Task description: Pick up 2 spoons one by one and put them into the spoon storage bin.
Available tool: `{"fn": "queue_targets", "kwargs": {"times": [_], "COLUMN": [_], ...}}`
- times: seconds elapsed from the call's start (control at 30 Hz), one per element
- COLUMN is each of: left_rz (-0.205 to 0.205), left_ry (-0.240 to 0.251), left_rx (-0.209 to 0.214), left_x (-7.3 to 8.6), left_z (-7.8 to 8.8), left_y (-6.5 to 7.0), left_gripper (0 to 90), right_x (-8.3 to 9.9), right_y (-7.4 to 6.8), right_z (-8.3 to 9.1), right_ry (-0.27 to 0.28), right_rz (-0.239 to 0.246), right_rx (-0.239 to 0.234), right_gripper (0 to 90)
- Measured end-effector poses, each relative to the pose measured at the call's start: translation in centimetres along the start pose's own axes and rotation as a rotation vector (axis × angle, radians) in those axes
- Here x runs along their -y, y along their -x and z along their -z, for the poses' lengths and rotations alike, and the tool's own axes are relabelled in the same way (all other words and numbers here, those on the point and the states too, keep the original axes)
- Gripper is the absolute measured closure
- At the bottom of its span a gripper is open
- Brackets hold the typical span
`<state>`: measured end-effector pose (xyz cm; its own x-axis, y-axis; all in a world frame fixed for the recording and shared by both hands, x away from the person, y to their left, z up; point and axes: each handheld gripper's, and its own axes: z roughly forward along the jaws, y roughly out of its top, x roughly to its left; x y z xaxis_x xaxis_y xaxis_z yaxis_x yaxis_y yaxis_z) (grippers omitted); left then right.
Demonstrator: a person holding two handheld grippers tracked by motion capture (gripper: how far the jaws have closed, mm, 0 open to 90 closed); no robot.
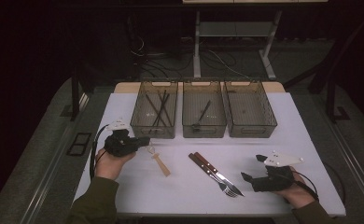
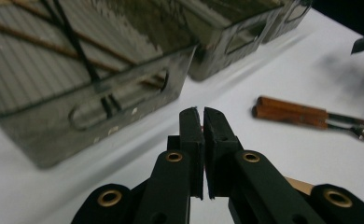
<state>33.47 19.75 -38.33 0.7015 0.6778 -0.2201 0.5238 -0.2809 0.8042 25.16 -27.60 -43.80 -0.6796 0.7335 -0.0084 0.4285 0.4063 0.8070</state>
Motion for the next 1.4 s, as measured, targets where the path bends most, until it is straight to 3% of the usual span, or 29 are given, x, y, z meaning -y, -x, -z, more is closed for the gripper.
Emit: {"fn": "queue_targets", "kwargs": {"times": [0.63, 1.03, 1.1, 1.4], "left_rz": [-0.051, -0.037, -0.054, -0.022], "left_ry": [0.05, 0.1, 0.101, 0.141], "left_rx": [0.027, 0.036, 0.038, 0.009], "left_x": [-6.4, -10.8, -11.5, -14.0], "left_z": [-3.7, -6.7, -7.4, -10.8], "left_y": [1.6, 2.3, 2.3, 2.5], "left_gripper": [86.8, 86.8, 86.8, 86.8], "right_x": [0.0, 0.0, 0.0, 0.0], "right_y": [0.1, 0.1, 0.1, 0.2], "right_z": [0.1, 0.1, 0.1, 0.3], "right_ry": [0.002, 0.001, 0.002, 0.008], "right_rz": [-0.008, -0.009, -0.008, -0.009], "right_rx": [-0.004, -0.005, -0.008, -0.008], "right_gripper": [13.6, 13.6, 13.5, 13.5]}}
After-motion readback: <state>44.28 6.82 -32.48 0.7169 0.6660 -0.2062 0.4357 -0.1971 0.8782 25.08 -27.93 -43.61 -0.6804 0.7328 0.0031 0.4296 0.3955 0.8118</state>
